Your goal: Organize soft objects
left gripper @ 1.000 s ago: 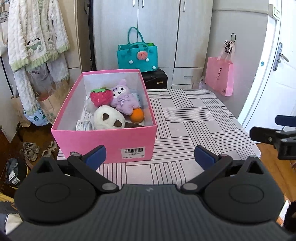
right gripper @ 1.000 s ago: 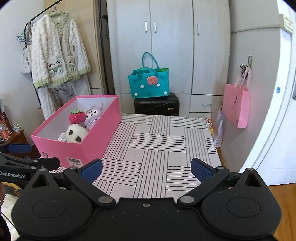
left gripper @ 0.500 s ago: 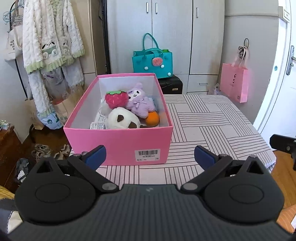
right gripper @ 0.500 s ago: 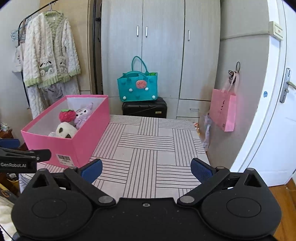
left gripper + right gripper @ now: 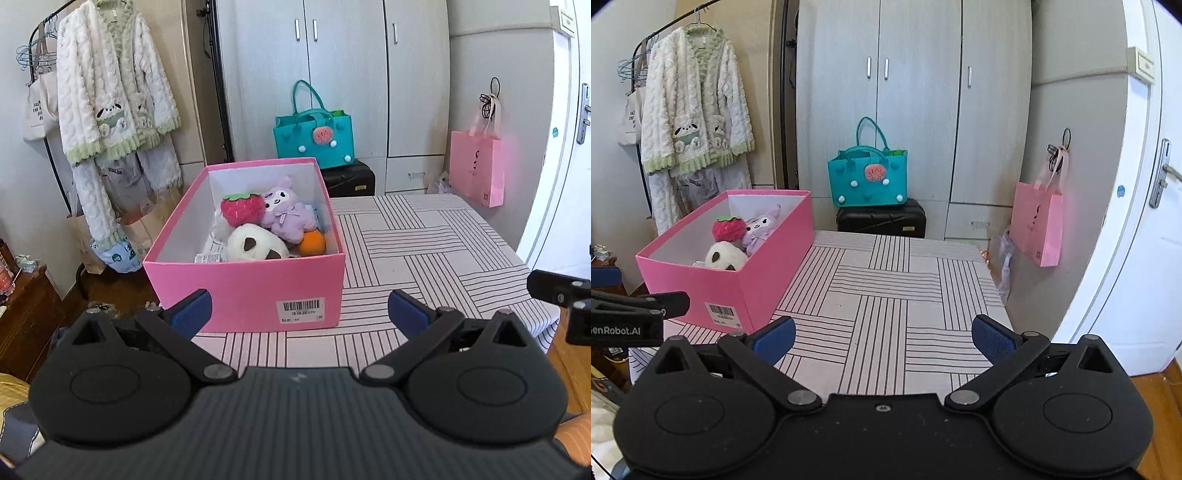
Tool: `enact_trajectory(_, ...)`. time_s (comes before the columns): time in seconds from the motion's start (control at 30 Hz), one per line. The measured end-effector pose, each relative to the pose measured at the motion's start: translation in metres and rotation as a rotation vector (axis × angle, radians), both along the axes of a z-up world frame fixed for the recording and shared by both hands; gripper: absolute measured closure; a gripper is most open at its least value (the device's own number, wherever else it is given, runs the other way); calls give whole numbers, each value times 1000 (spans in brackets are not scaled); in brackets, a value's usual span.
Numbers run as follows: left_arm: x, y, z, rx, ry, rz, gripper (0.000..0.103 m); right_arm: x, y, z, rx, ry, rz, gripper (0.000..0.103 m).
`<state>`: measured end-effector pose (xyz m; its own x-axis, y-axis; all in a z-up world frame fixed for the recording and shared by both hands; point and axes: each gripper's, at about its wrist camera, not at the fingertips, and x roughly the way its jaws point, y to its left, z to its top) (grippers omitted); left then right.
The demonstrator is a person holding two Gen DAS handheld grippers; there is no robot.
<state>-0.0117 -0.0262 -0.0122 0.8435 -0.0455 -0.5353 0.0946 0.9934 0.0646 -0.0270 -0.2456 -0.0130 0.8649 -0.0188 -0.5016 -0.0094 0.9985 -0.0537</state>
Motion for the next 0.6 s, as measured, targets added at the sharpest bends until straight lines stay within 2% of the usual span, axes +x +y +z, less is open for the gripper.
enact_trajectory(0.13, -4, 4, 0, -18, -13, 17, 0, -6, 4, -2, -37, -20, -5, 0)
enact_trajectory(0.27, -5, 4, -1, 1, -18, 23, 0, -9, 3, -2, -25, -32, 2, 0)
enact_trajectory(0.43, -6, 5, -1, -25, -20, 9, 0, -11, 3, -2, -38, -61, -13, 0)
enact_trajectory(0.6, -7, 2, -3, -1, -46, 17, 0, -10, 0, -1, -24, -66, -9, 0)
